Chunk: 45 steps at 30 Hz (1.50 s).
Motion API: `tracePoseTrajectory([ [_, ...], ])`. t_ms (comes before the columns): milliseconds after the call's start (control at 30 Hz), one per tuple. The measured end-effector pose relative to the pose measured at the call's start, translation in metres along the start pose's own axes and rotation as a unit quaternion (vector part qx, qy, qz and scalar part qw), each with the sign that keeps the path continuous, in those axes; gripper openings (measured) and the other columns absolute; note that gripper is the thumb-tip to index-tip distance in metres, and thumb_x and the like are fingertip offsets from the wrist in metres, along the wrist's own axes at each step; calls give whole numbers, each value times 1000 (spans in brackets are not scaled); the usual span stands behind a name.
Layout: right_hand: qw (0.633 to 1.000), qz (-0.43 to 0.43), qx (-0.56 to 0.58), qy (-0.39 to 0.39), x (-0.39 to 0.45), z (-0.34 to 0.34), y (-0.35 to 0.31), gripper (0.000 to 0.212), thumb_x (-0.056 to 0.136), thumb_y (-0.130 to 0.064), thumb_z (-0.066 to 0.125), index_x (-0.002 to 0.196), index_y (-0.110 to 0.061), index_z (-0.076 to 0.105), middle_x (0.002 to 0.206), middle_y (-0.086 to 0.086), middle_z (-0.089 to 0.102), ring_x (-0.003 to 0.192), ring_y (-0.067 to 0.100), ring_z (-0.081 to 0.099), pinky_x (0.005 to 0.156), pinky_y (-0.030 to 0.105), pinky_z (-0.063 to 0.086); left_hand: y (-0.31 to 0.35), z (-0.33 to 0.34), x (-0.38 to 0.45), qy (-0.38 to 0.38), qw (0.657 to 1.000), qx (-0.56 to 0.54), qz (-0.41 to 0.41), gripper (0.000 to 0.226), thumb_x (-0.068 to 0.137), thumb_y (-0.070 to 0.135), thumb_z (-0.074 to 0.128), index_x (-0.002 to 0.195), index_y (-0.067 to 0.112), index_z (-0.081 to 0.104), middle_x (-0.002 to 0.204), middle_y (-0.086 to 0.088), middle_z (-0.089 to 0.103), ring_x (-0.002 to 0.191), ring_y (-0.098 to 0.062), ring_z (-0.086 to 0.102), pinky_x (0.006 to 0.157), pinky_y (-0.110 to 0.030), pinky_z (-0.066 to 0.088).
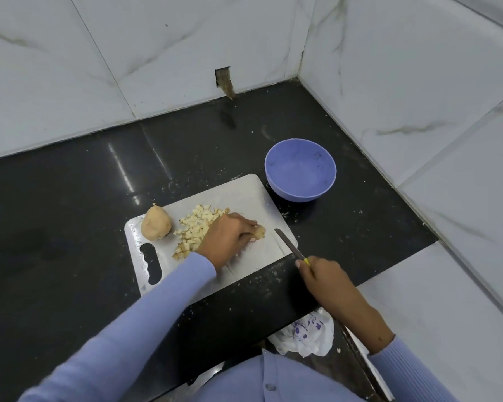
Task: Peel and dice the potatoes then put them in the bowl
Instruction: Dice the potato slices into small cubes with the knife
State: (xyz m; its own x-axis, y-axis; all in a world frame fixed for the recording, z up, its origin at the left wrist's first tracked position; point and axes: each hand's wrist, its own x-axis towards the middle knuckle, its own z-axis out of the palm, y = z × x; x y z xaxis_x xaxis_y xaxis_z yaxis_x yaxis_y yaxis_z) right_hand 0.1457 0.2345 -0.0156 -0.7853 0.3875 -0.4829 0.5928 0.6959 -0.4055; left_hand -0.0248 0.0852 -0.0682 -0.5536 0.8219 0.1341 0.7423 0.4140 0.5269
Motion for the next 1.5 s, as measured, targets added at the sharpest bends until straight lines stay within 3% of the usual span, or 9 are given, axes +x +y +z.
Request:
tracePoseTrajectory([
  [133, 1000, -14, 23, 13, 11, 2, -9, 39, 102, -37, 34, 66, -20, 36, 66, -2, 45, 58, 9, 43, 54, 23, 32, 18, 18, -14, 122, 989, -7, -84, 6, 74, 9, 75, 79, 7, 77, 81, -8, 73, 78, -29, 66, 69, -37, 56],
  [300, 999, -37, 27, 25, 26, 8, -29, 37, 102, -37, 30, 75, -15, 41, 69, 0, 46, 65, 17, 48, 58, 30, 35, 29, 26, -18, 172, 976, -1, -134, 13, 66, 2, 83, 77, 7, 77, 85, -8, 74, 77, -24, 66, 72, -19, 46],
  [467, 998, -50, -7, 25, 42, 19, -41, 36, 103, -37, 27, 91, -11, 48, 79, 6, 54, 74, 23, 53, 64, 30, 38, 30, 31, -18, 188, 974, 2, -128, 12, 65, -2, 82, 73, 5, 76, 78, -7, 73, 71, -23, 64, 62, -21, 47],
  [667, 999, -36, -29, 28, 41, 30, -42, 39, 103, -35, 24, 107, -6, 50, 99, 14, 60, 91, 30, 58, 69, 32, 40, 30, 39, -17, 218, 966, -11, -136, 8, 68, -3, 80, 71, 2, 74, 77, -8, 73, 71, -21, 62, 65, -17, 42],
  [800, 996, -23, -75, 33, 24, 37, -36, 35, 104, -33, 22, 104, -7, 47, 89, 9, 57, 89, 28, 61, 75, 38, 48, 33, 39, -17, 219, 964, -15, -148, 8, 69, -3, 79, 68, 2, 73, 74, -7, 71, 70, -21, 60, 61, -20, 46],
  [933, 996, 0, -86, 18, 7, 37, -24, 36, 104, -33, 22, 107, -8, 47, 98, 10, 63, 92, 28, 62, 81, 37, 50, 32, 38, -15, 216, 963, -25, -159, 8, 68, -2, 81, 69, 3, 74, 74, -7, 71, 71, -20, 60, 62, -22, 47],
  [1167, 997, -49, -38, 48, 20, 19, -40, 35, 103, -37, 25, 90, -12, 47, 78, 4, 51, 77, 25, 57, 69, 34, 45, 31, 34, -20, 194, 965, -37, -171, 18, 67, -3, 81, 83, 3, 76, 92, -13, 73, 84, -25, 64, 79, -13, 39],
  [1333, 997, -45, -62, 31, 36, 22, -52, 39, 104, -35, 24, 105, -6, 51, 97, 12, 61, 90, 29, 59, 66, 31, 38, 34, 30, -17, 207, 962, -48, -172, 14, 66, -6, 79, 76, 4, 77, 72, -8, 73, 72, -23, 63, 61, -26, 54],
  [1500, 992, -33, -119, 29, 23, 32, -43, 35, 104, -32, 23, 106, -7, 47, 100, 12, 61, 92, 29, 61, 70, 34, 41, 35, 31, -13, 208, 959, -32, -189, 12, 66, -5, 79, 71, 5, 77, 61, -5, 69, 64, -20, 60, 54, -23, 51],
])
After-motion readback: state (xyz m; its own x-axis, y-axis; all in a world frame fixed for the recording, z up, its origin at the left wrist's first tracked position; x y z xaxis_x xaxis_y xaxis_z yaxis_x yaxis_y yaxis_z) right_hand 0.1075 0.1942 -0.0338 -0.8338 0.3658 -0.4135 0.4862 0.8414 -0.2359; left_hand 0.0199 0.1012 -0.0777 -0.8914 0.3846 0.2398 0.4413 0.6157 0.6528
